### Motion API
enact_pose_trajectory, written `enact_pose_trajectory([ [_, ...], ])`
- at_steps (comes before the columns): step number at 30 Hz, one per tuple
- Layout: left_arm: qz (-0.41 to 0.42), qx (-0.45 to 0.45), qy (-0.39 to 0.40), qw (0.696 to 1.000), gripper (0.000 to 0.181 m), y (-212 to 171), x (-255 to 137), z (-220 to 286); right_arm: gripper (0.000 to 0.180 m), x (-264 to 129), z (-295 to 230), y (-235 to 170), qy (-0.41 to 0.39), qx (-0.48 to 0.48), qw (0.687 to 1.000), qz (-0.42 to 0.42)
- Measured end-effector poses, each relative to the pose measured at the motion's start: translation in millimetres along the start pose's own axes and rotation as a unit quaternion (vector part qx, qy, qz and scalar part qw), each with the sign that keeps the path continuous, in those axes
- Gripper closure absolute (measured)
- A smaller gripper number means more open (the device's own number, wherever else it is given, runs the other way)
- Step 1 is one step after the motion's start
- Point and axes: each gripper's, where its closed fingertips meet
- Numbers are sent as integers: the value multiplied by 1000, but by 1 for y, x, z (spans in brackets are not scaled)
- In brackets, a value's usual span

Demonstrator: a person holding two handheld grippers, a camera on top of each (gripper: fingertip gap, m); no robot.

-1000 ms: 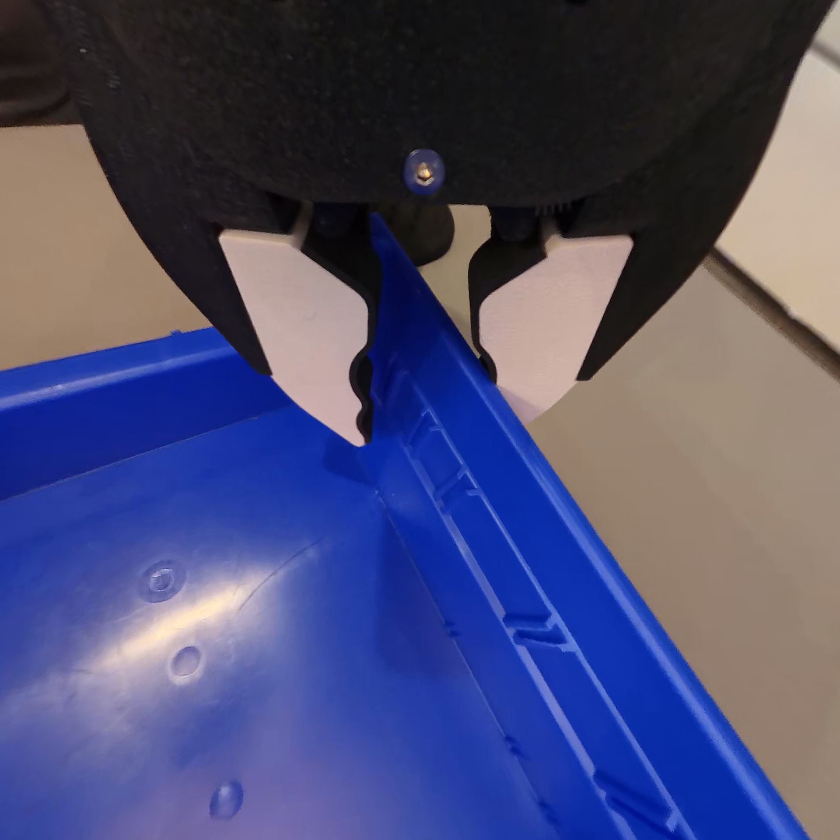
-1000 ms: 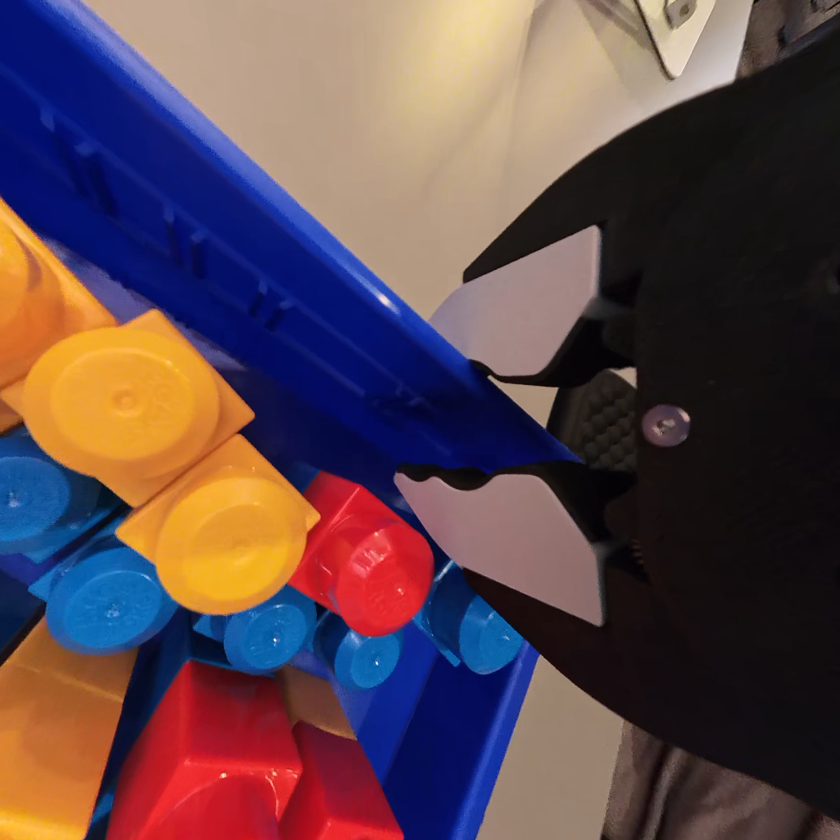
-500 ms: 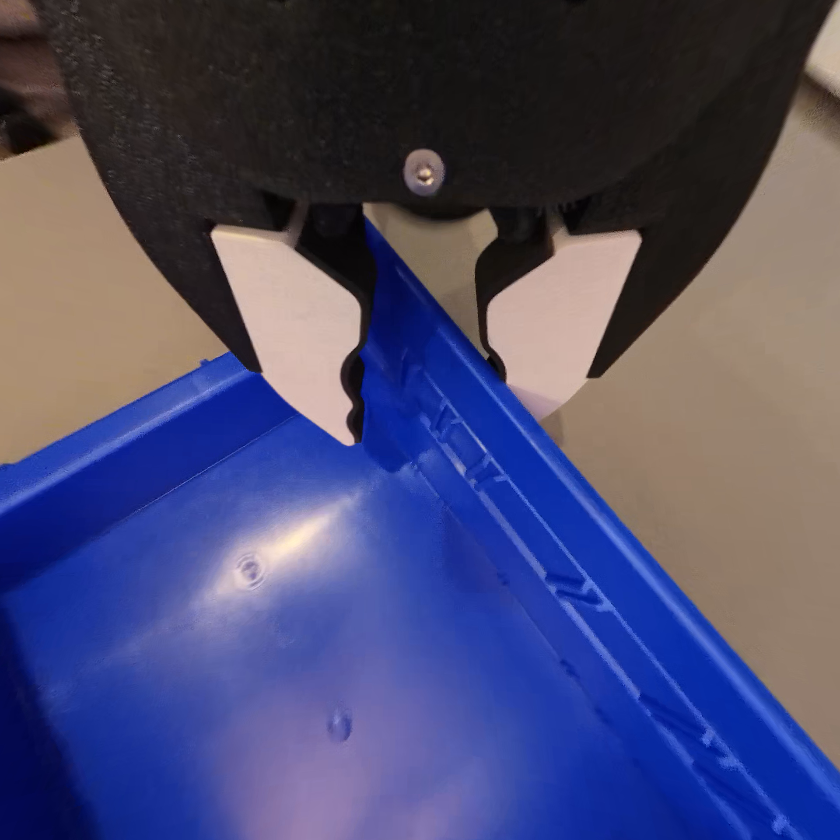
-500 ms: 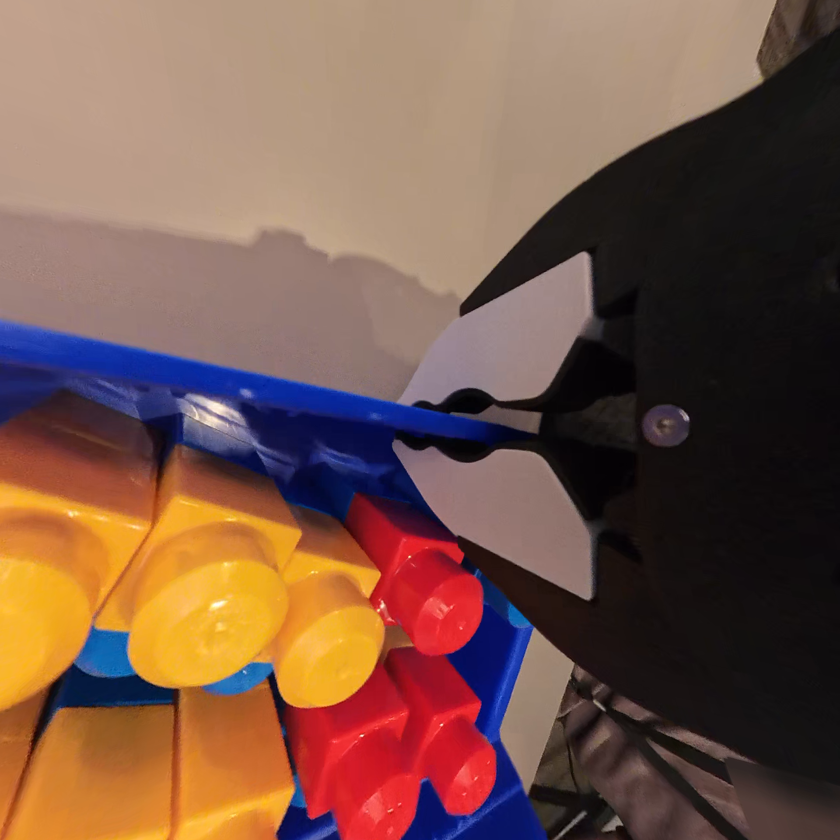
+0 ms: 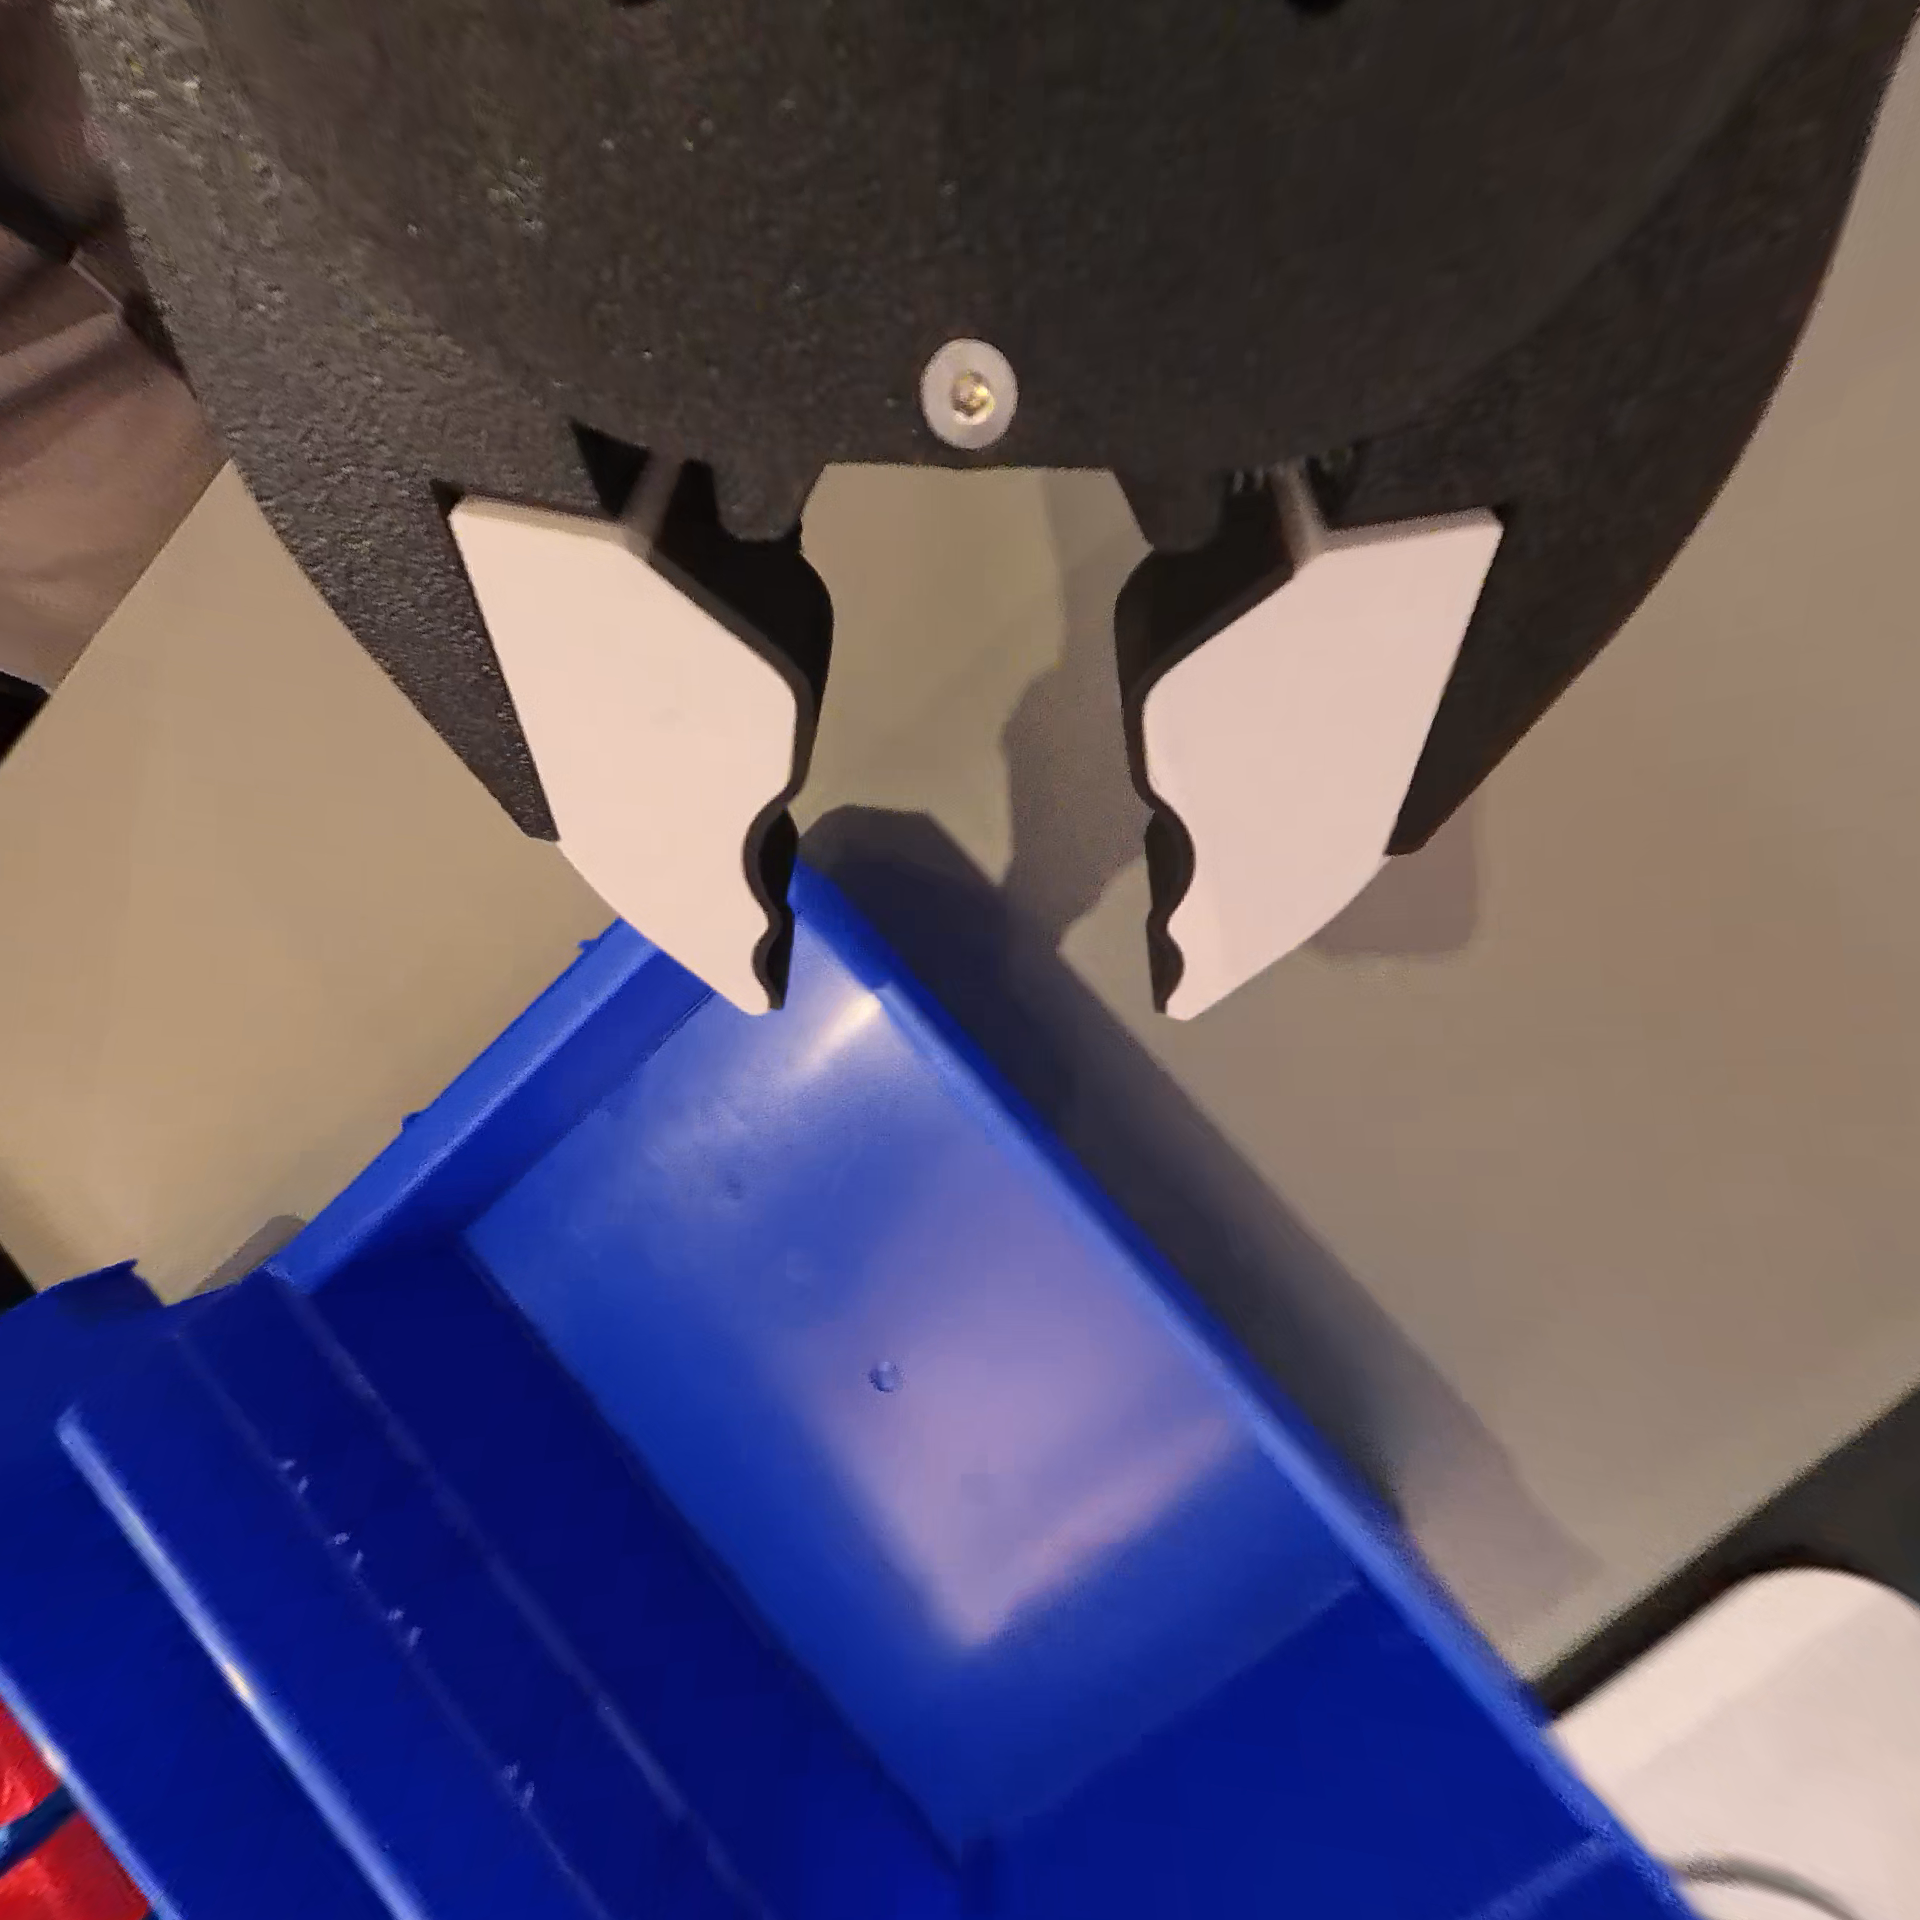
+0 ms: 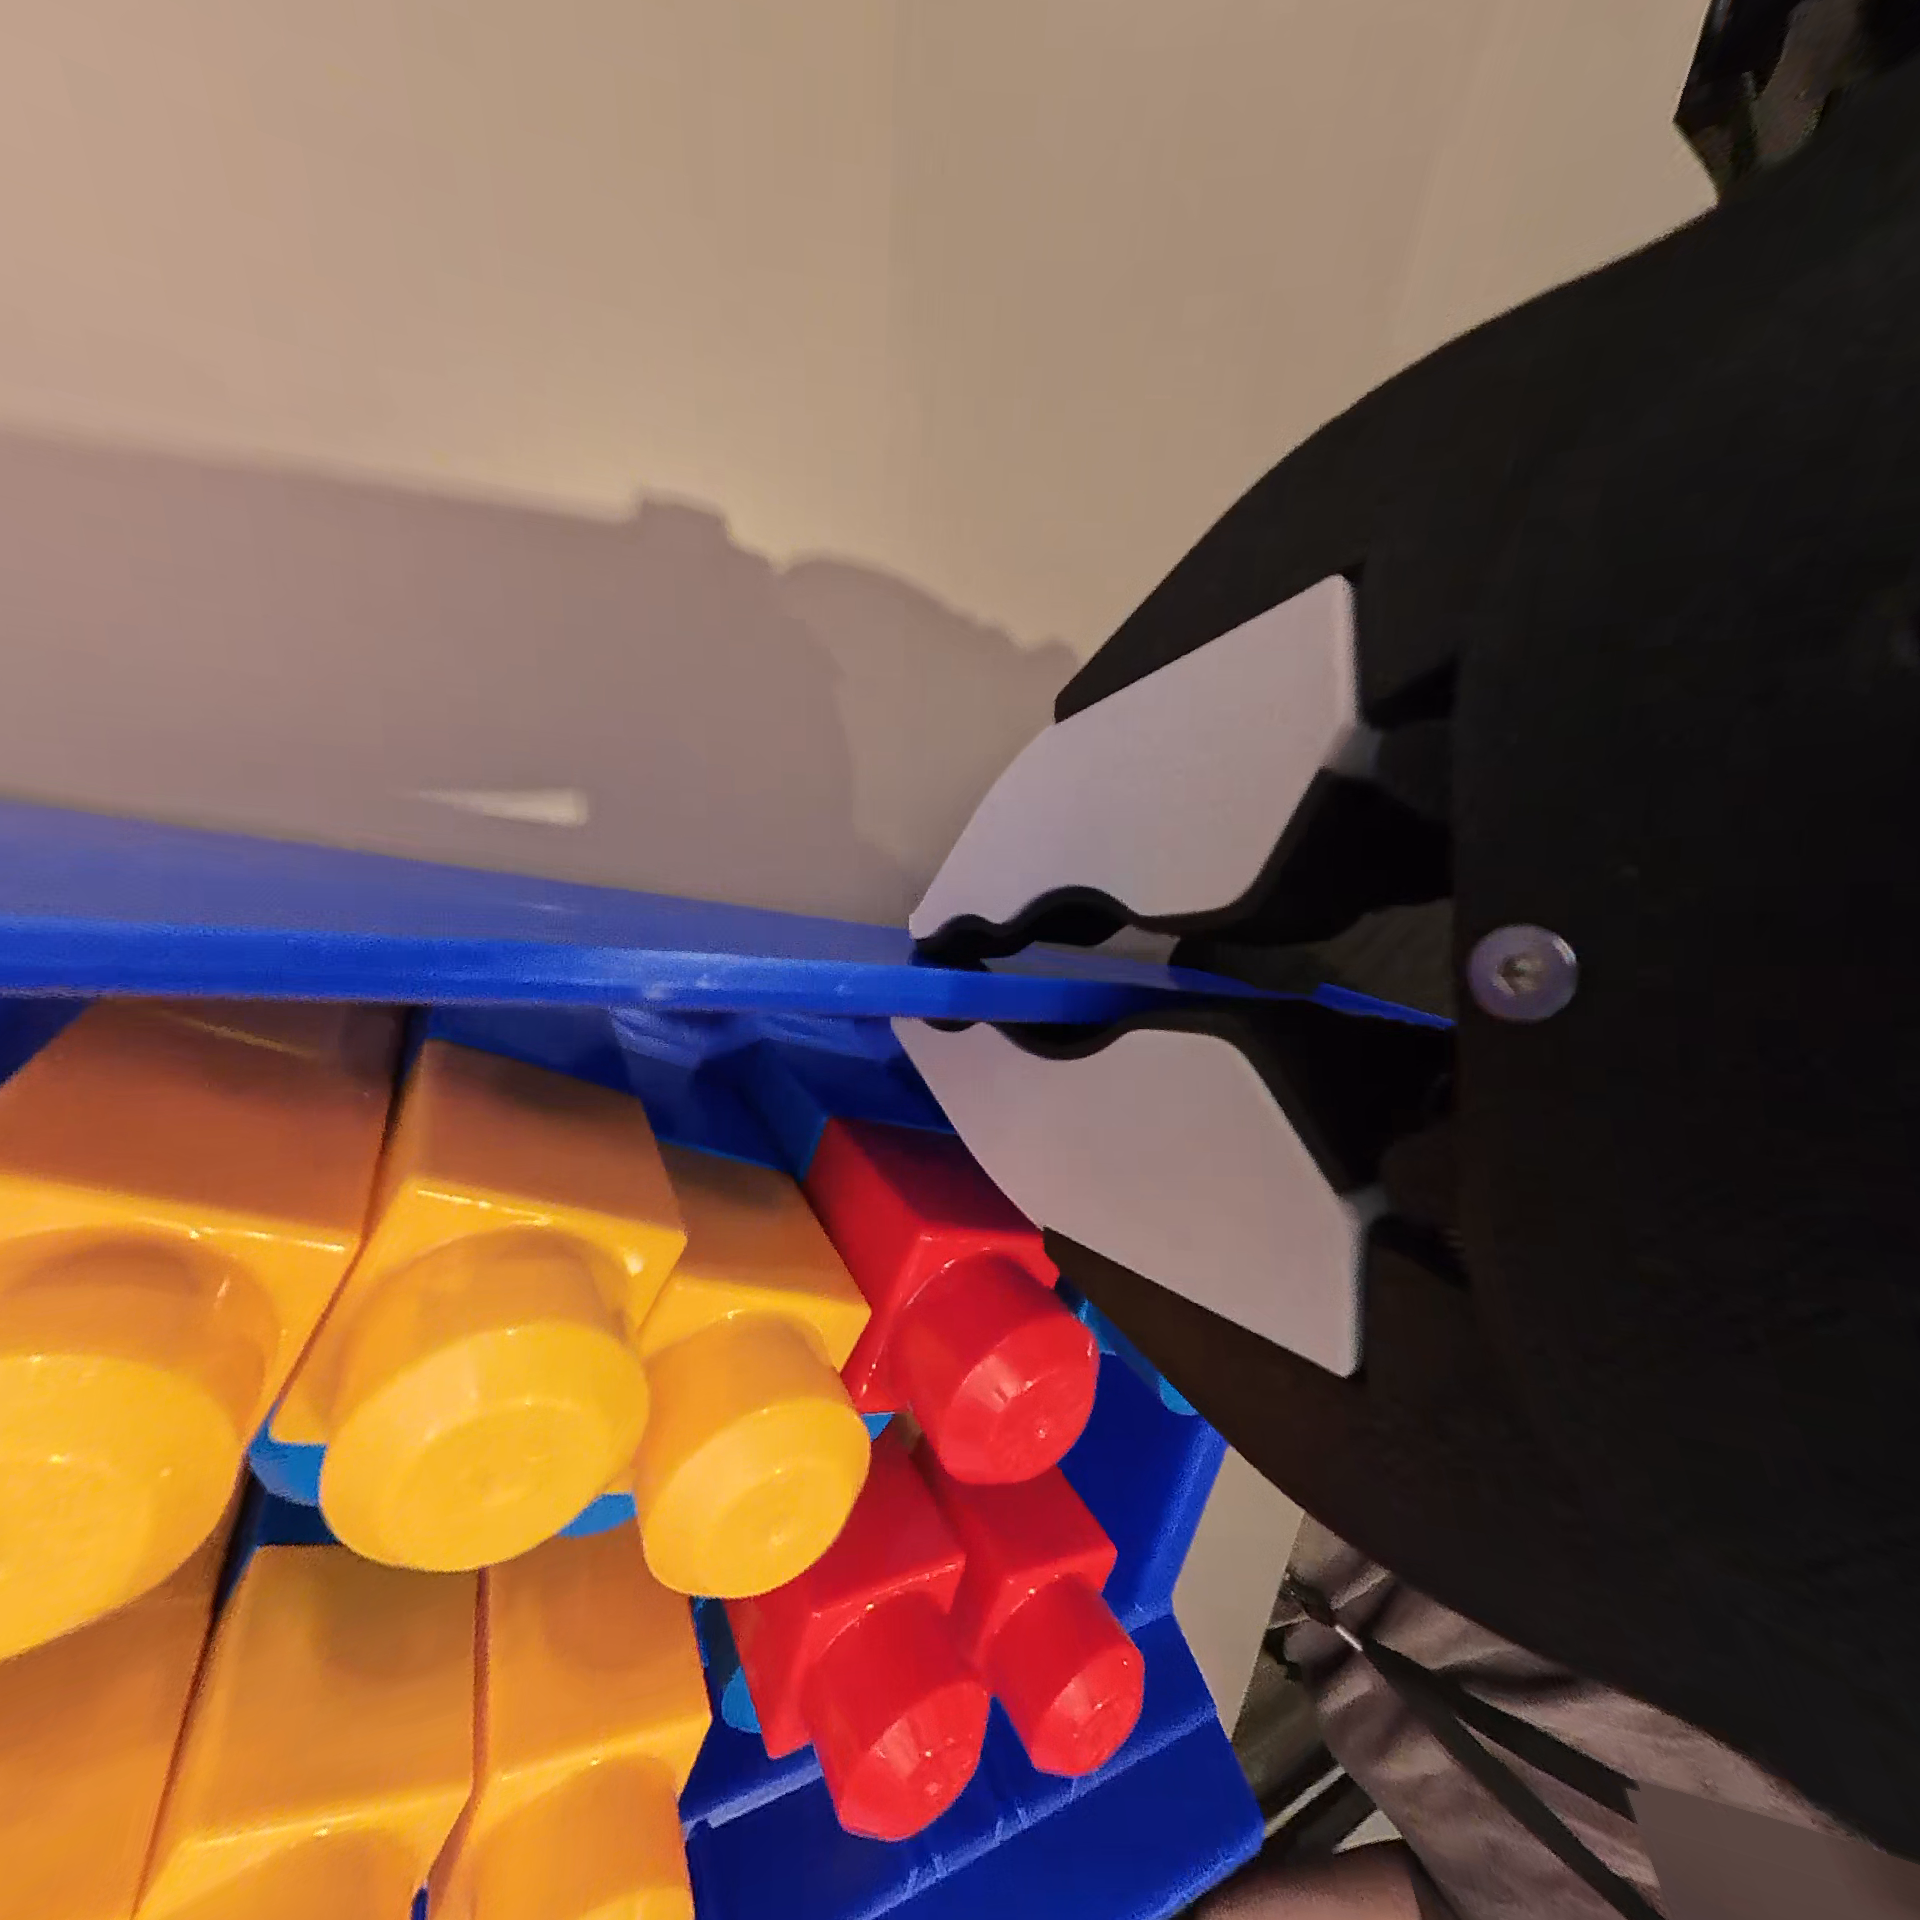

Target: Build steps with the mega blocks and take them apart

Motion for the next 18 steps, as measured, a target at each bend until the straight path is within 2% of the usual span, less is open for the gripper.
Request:
enact_pose_trajectory([
  [5, 76, -64, 24, 995, 121, -4, -70, -53, 172, -18, 11, -11, -6, 5, 1000, 10],
  [10, 148, -137, 16, 979, 127, -28, -133, -91, 172, -48, 6, -17, -2, 3, 1000, 25],
  [15, 207, -167, 23, 964, 131, -51, -177, -114, 171, -97, -21, -12, -25, -22, 999, 41],
  [18, 204, -194, 67, 957, 133, -72, -191, -133, 172, -122, -57, -3, -32, -52, 997, 42],
])
Point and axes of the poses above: each gripper's, where its closed fingertips meet, x out along the fingers, y out of its top, z = x × y across the jaws, and after that the axes turned 1 degree about y, right-handed
